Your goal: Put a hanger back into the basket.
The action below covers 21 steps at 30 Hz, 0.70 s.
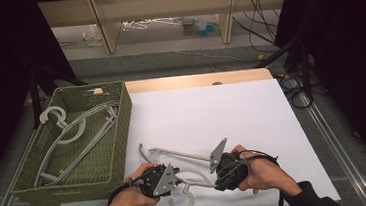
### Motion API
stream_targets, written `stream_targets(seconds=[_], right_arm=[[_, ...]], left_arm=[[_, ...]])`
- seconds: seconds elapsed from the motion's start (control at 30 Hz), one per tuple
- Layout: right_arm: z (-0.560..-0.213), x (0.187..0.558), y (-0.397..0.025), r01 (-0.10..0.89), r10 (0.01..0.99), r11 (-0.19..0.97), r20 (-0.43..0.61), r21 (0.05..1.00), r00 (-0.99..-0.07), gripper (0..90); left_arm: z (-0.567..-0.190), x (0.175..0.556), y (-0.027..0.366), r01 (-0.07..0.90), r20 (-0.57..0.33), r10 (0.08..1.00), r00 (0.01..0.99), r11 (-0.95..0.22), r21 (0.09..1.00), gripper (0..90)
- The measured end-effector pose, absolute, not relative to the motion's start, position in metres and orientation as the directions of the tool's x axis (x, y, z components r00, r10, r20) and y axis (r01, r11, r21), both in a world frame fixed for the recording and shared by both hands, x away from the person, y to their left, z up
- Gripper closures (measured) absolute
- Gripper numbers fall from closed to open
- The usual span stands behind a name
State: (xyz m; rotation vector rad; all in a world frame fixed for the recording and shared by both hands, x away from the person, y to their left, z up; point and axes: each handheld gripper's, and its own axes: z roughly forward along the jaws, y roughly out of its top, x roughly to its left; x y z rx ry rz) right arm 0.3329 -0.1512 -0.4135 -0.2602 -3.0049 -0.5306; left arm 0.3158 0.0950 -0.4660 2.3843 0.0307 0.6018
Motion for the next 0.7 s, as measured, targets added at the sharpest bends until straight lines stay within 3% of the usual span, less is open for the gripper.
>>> stream_targets(seconds=[0.3,0.7], right_arm=[[-0.408,0.335,-0.158,0.136,0.107,0.922,0.099,0.363,-0.989,82.1],[-0.402,0.341,-0.166,0.093,0.084,0.909,0.040,0.407,-0.996,78.5]], left_arm=[[-0.446,0.310,0.094,-0.248,0.464,0.048,0.884,-0.794,0.555,70.8],[-0.426,0.303,0.094,-0.250,0.435,0.039,0.900,-0.770,0.587,76.9]])
